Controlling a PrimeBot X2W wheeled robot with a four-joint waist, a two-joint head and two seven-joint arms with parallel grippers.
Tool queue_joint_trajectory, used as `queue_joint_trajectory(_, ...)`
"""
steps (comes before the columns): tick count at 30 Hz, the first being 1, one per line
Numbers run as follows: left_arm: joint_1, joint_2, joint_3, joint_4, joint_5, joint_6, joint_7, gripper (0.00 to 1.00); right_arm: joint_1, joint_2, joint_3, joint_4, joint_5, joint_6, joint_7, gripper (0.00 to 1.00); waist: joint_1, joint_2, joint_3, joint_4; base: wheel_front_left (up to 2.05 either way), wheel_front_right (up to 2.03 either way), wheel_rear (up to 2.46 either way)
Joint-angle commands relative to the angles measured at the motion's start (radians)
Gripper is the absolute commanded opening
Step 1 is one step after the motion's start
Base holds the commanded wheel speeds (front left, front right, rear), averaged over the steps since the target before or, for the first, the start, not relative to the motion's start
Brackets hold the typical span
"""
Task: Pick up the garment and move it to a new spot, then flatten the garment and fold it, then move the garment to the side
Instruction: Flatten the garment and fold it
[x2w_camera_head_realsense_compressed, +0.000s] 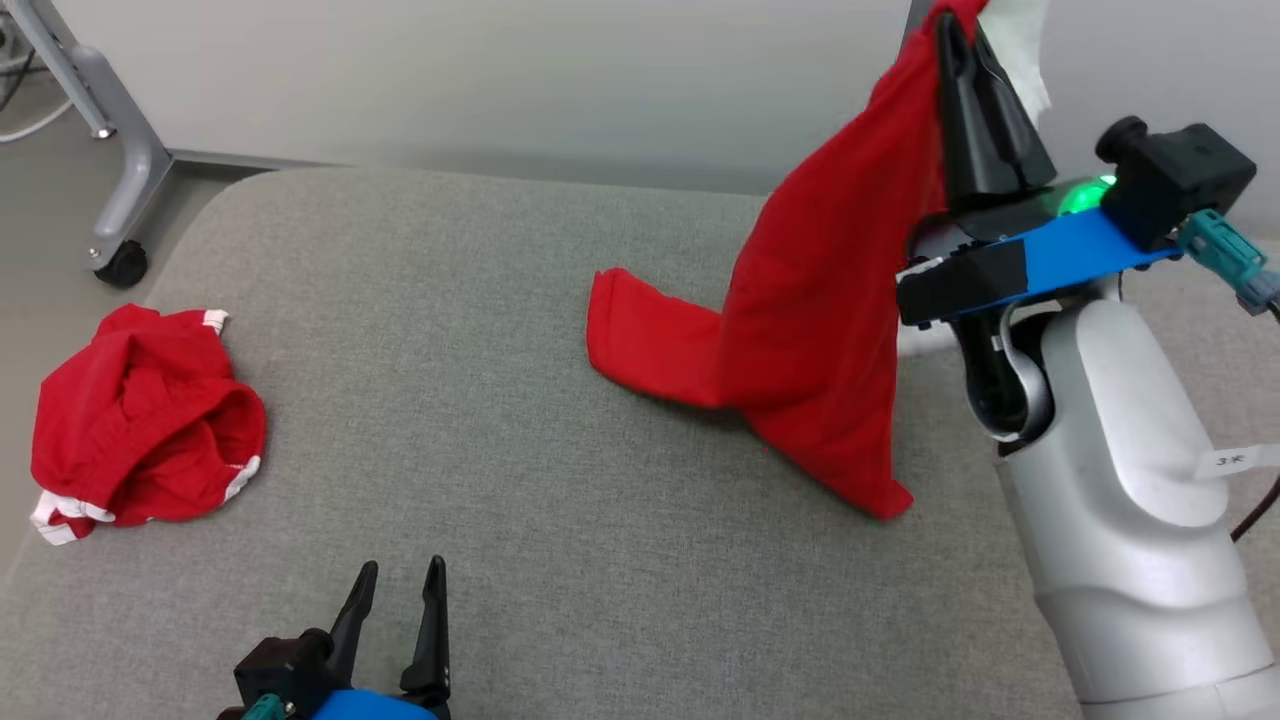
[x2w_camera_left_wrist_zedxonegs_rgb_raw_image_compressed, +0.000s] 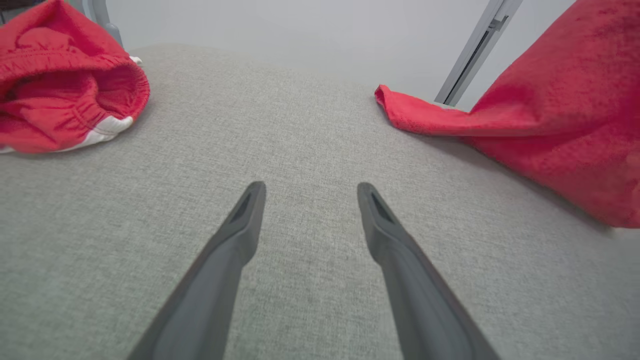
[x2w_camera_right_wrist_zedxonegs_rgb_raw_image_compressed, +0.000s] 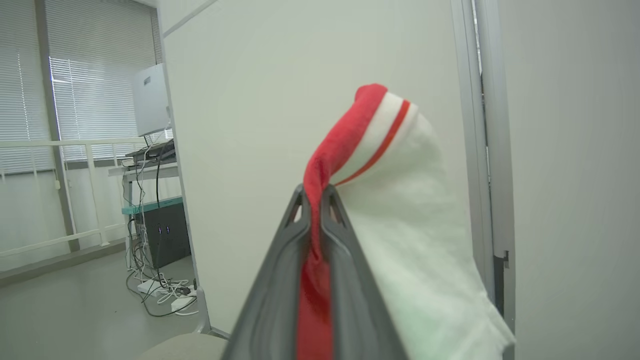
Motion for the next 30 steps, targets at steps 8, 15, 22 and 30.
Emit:
queue_joint_trajectory(8,0.043,-0.026,0.012,0.012,0.034,-0.001,-0.003,1.00,-0.054,-0.002,0.166,-0.092,0.077,0.000,-0.001,0.00,-0.0002,0.0000,-0.111,-0.017,0.00,0.00,0.00)
queue_joint_trajectory(15,0.074,-0.033,0.033,0.012,0.048,-0.001,-0.003,1.00,-0.092,-0.003,0.191,-0.106,0.122,0.000,-0.001,0.00,-0.0002,0.0000,-0.130,-0.010,0.00,0.00,0.00)
queue_joint_trajectory(22,0.084,-0.034,0.048,0.013,0.051,-0.001,-0.003,1.00,-0.040,-0.003,0.027,0.062,-0.044,0.000,0.000,0.00,-0.0002,0.0000,-0.103,-0.016,0.00,0.00,0.00)
queue_joint_trajectory(30,0.050,-0.030,0.016,-0.003,0.037,-0.001,-0.003,1.00,0.113,-0.002,-0.359,0.289,-0.396,0.000,-0.001,1.00,-0.0002,0.0000,-0.068,-0.039,0.00,0.00,0.00)
